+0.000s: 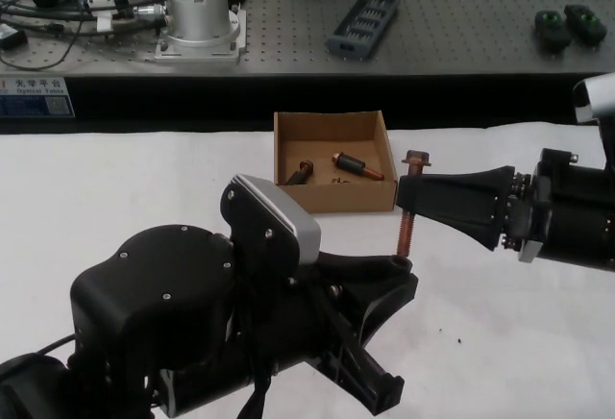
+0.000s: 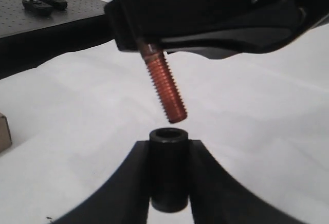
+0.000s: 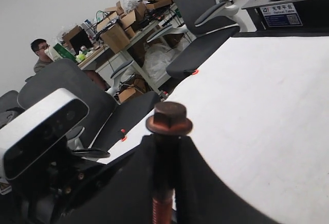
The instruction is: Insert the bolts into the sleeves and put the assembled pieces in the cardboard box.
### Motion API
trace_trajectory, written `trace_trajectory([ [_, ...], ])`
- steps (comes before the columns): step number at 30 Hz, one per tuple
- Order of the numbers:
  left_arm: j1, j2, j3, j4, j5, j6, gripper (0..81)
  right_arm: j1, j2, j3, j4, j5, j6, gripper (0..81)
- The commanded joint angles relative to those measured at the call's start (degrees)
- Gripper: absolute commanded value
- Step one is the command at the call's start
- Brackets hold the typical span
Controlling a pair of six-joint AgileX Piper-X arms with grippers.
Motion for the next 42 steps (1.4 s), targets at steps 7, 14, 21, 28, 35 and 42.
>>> trace_trajectory([
  [7, 1.0, -0.7, -0.3, -2.8, 0.6, -1.1, 6.1, -0.6, -0.5, 0.0, -1.0, -3.7, -0.3, 4.3],
  [14, 1.0, -0.7, -0.3, -3.4, 1.3, -2.7, 6.1, -1.6, -0.5, 0.0, -1.0, -4.5, -0.3, 4.3],
  [21, 1.0, -0.7, -0.3, -3.6, 3.8, -3.7, 6.1, -1.7, -0.5, 0.0, -1.0, -4.5, -0.3, 4.3],
  [28, 1.0, -0.7, -0.3, -3.3, 3.7, -3.7, 6.1, -1.6, -0.5, 0.0, -1.0, -4.5, -0.9, 4.3],
  [35, 1.0, -0.7, -0.3, -3.3, 3.5, -4.0, 6.1, -1.6, -0.5, 0.1, 0.2, -4.5, -3.2, 4.3],
  [42, 1.0, -0.7, 2.8, -8.7, 3.2, -7.6, 5.0, -1.6, -0.4, 0.9, 0.7, -4.0, -4.5, 4.3],
])
